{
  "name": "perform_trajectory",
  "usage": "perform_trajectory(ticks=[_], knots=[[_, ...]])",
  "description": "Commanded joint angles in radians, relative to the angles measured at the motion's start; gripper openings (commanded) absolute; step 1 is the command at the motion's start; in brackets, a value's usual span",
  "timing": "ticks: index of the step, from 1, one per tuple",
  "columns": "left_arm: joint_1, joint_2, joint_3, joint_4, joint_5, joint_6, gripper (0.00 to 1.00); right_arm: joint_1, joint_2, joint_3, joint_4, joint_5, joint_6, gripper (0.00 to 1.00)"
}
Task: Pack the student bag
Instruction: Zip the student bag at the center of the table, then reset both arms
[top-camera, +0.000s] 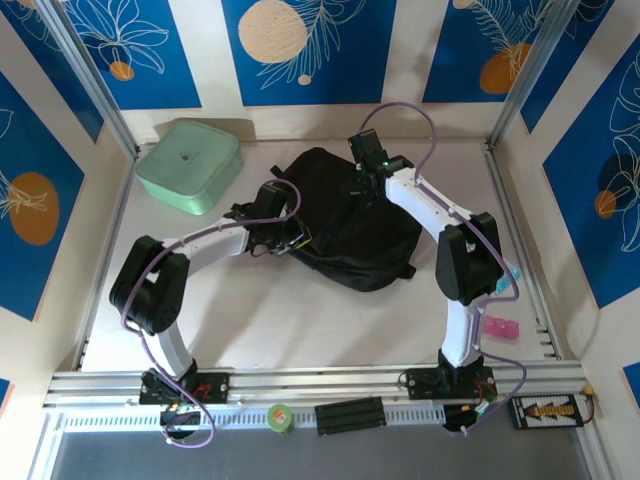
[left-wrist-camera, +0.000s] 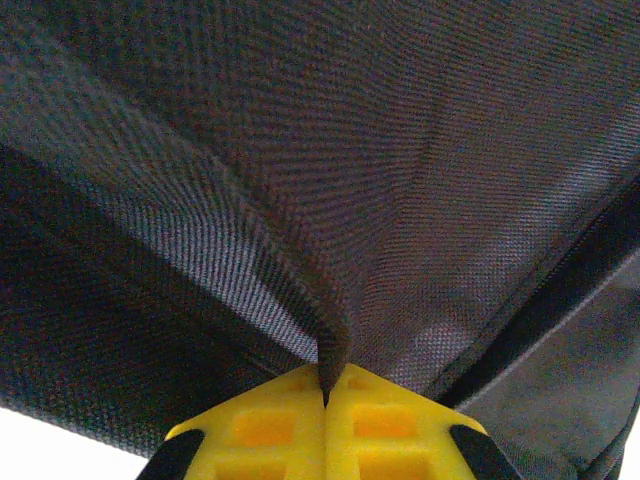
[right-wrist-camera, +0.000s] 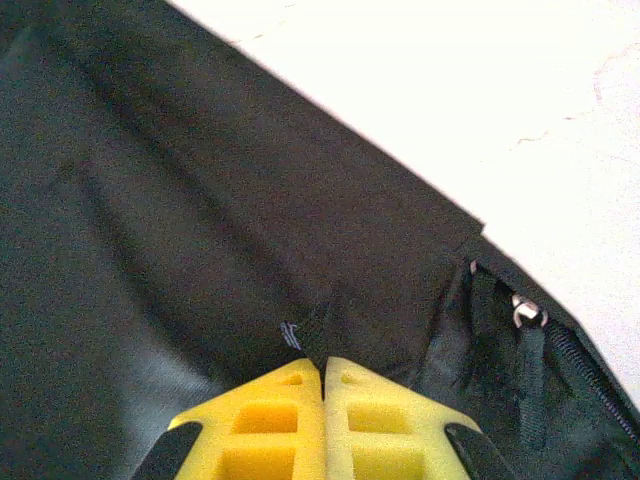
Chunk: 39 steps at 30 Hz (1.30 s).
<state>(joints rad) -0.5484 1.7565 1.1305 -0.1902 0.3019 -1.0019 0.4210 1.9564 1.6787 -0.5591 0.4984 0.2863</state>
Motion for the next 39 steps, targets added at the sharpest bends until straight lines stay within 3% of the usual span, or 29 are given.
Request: perform_trajectory(ticks=[1, 6, 7, 9, 11, 14, 16, 20, 25, 28, 30, 34, 39], knots=[[-0.002, 0.015, -0.001, -0.097, -0.017, 0.050, 0.00, -0.043, 0.061, 0.112, -0.064, 0.145, 0.105, 0.00], [0.001, 0.069, 0.111, -0.104, 0.026, 0.139, 0.00, -0.066, 0.084, 0.167, -0.155, 0.084, 0.165, 0.00], [0.003, 0.077, 0.140, -0.111, 0.021, 0.154, 0.06, -0.071, 0.065, 0.155, -0.151, 0.041, 0.165, 0.00], [0.009, 0.078, 0.199, -0.148, -0.017, 0.190, 0.29, -0.083, -0.007, 0.099, -0.121, -0.047, 0.182, 0.19], [0.025, 0.047, 0.225, -0.185, -0.074, 0.217, 0.48, -0.100, -0.104, 0.021, -0.070, -0.106, 0.195, 0.48], [0.071, -0.055, 0.202, -0.224, -0.185, 0.258, 0.65, -0.139, -0.263, -0.120, 0.013, -0.124, 0.199, 0.84], [0.113, -0.146, 0.153, -0.235, -0.282, 0.288, 0.76, -0.176, -0.363, -0.223, 0.070, -0.109, 0.186, 1.00], [0.208, -0.328, 0.012, -0.217, -0.495, 0.367, 0.98, -0.273, -0.554, -0.467, 0.235, -0.014, 0.146, 0.99], [0.268, -0.481, -0.202, -0.076, -0.885, 0.553, 1.00, -0.418, -0.723, -0.753, 0.431, 0.011, 0.140, 0.99], [0.278, -0.543, -0.393, 0.214, -1.066, 0.755, 1.00, -0.476, -0.776, -0.913, 0.564, 0.008, 0.124, 0.99], [0.288, -0.554, -0.512, 0.433, -1.083, 0.882, 1.00, -0.478, -0.775, -0.986, 0.609, 0.050, 0.110, 0.99], [0.328, -0.542, -0.626, 0.596, -1.035, 0.942, 0.99, -0.463, -0.722, -1.052, 0.645, 0.052, 0.069, 0.99], [0.357, -0.500, -0.749, 0.833, -0.794, 1.045, 0.99, -0.438, -0.682, -1.209, 0.985, -0.013, -0.044, 0.99]])
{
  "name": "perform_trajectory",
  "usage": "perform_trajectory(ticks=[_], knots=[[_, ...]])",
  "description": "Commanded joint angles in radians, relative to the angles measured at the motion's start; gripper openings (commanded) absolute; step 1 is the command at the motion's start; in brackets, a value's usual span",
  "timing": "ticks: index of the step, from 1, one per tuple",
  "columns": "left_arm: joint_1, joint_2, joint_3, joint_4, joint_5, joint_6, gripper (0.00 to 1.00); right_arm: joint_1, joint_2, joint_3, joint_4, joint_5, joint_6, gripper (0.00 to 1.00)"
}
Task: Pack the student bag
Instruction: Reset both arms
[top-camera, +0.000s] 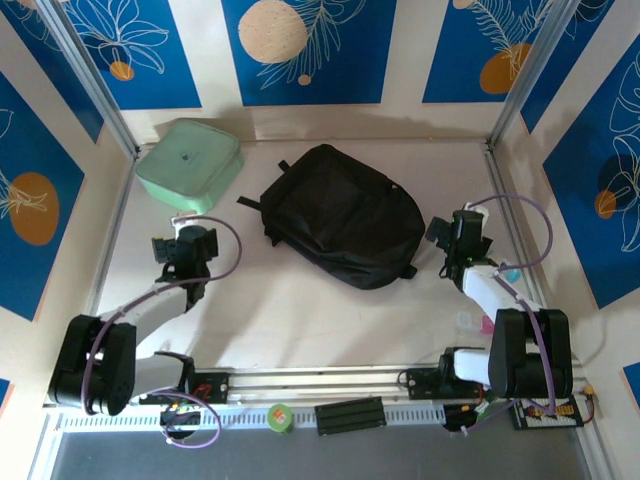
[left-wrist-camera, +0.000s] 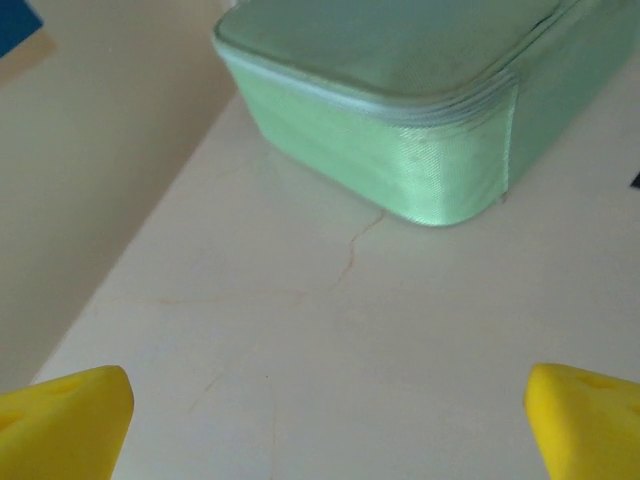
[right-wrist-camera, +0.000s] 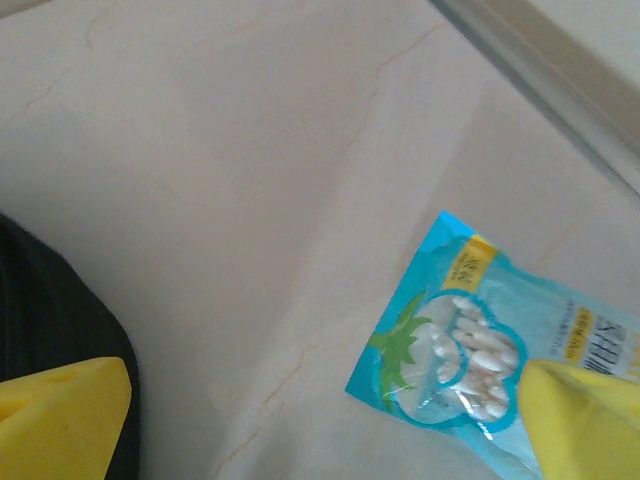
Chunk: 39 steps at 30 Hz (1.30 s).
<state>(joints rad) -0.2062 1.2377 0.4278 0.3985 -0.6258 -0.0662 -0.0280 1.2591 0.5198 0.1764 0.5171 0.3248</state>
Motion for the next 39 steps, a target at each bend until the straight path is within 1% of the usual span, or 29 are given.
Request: perform_trajectory(ticks=[1, 3, 6, 7, 9, 11, 14, 15, 17, 19, 20, 21, 23, 31, 33, 39], knots=[[0.018, 0.032, -0.064, 0.288, 0.172, 0.116, 0.99, 0.015, 0.024, -0.064, 0.287, -0.055, -0.099, 0.99], [0.030, 0.070, -0.098, 0.390, 0.254, 0.126, 0.99, 0.027, 0.048, -0.090, 0.369, -0.111, -0.139, 0.99], [0.048, 0.150, -0.126, 0.523, 0.322, 0.138, 0.99, 0.035, 0.076, -0.113, 0.449, -0.162, -0.160, 0.99], [0.050, 0.178, -0.130, 0.560, 0.341, 0.143, 0.99, 0.038, 0.079, -0.115, 0.459, -0.177, -0.162, 0.99], [0.062, 0.232, -0.133, 0.620, 0.384, 0.141, 0.99, 0.039, 0.093, -0.137, 0.532, -0.229, -0.165, 0.99], [0.070, 0.287, -0.129, 0.659, 0.407, 0.137, 0.99, 0.041, 0.126, -0.162, 0.624, -0.268, -0.176, 0.99], [0.084, 0.338, -0.127, 0.713, 0.405, 0.126, 0.99, 0.056, 0.176, -0.172, 0.686, -0.258, -0.189, 0.99], [0.086, 0.324, -0.122, 0.676, 0.411, 0.116, 0.99, 0.060, 0.193, -0.179, 0.712, -0.253, -0.194, 0.99], [0.090, 0.337, -0.114, 0.682, 0.406, 0.115, 0.99, 0.065, 0.222, -0.188, 0.753, -0.230, -0.190, 0.99], [0.090, 0.327, -0.088, 0.614, 0.399, 0.109, 0.99, 0.066, 0.255, -0.188, 0.784, -0.219, -0.188, 0.99], [0.090, 0.334, -0.073, 0.598, 0.377, 0.108, 0.99, 0.071, 0.261, -0.175, 0.768, -0.211, -0.191, 0.99], [0.095, 0.330, -0.069, 0.578, 0.378, 0.098, 1.00, 0.073, 0.254, -0.153, 0.716, -0.210, -0.192, 0.99], [0.096, 0.332, -0.070, 0.589, 0.361, 0.091, 1.00, 0.074, 0.268, -0.125, 0.679, -0.195, -0.187, 0.99], [0.093, 0.332, -0.076, 0.595, 0.377, 0.104, 1.00, 0.068, 0.266, -0.126, 0.675, -0.203, -0.182, 0.99], [0.099, 0.332, -0.062, 0.569, 0.395, 0.097, 1.00, 0.068, 0.266, -0.126, 0.675, -0.203, -0.183, 0.99], [0.107, 0.336, -0.051, 0.547, 0.406, 0.092, 1.00, 0.068, 0.266, -0.126, 0.675, -0.203, -0.182, 0.99]])
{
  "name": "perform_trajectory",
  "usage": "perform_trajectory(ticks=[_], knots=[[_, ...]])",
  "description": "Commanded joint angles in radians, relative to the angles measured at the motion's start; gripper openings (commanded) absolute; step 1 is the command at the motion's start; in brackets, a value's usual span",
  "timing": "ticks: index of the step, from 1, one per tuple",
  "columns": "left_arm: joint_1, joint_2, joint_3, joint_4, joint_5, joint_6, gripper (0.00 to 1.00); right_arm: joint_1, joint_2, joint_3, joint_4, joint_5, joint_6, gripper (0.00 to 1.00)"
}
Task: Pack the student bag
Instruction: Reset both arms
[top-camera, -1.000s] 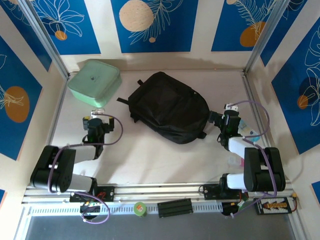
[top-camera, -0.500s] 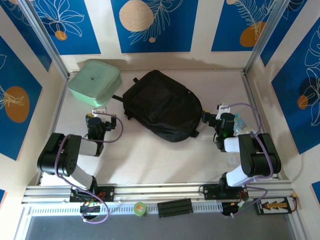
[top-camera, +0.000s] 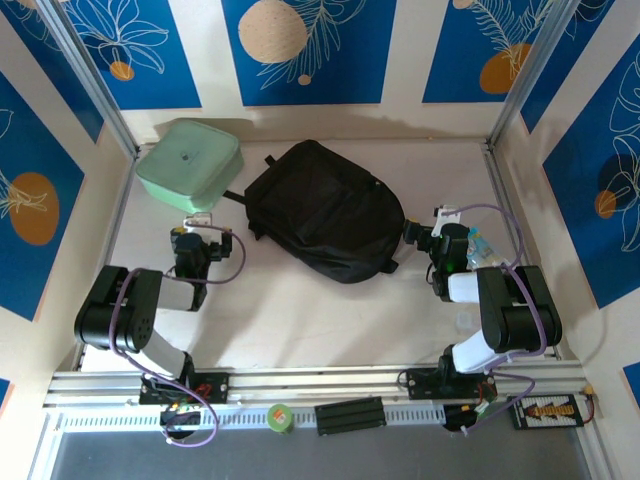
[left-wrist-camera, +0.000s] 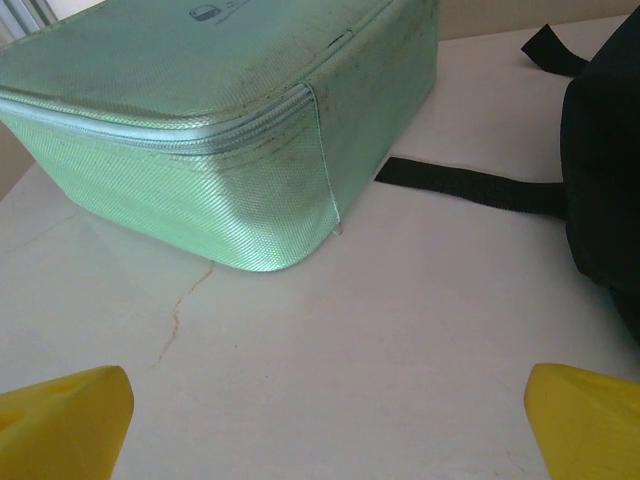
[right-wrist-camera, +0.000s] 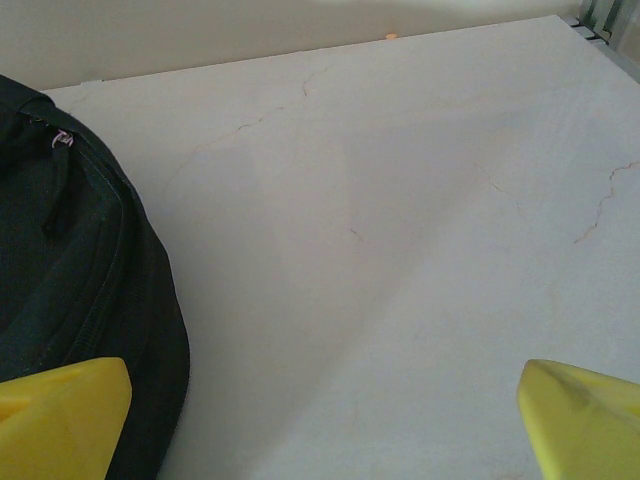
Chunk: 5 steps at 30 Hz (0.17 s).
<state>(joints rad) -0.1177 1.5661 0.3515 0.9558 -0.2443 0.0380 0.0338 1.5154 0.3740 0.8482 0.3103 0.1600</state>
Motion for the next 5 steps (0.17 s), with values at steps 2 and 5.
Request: perform_trajectory(ticks=[2, 5], knots=[[0.018, 0.006, 0.024, -0.005, 0.026, -0.012, 1.00, 0.006, 0.009, 0.020, 0.003, 0.003, -0.017, 0.99], [0.018, 0.004, 0.016, 0.007, 0.025, -0.012, 1.00, 0.006, 0.007, 0.017, 0.006, 0.003, -0.017, 0.99]])
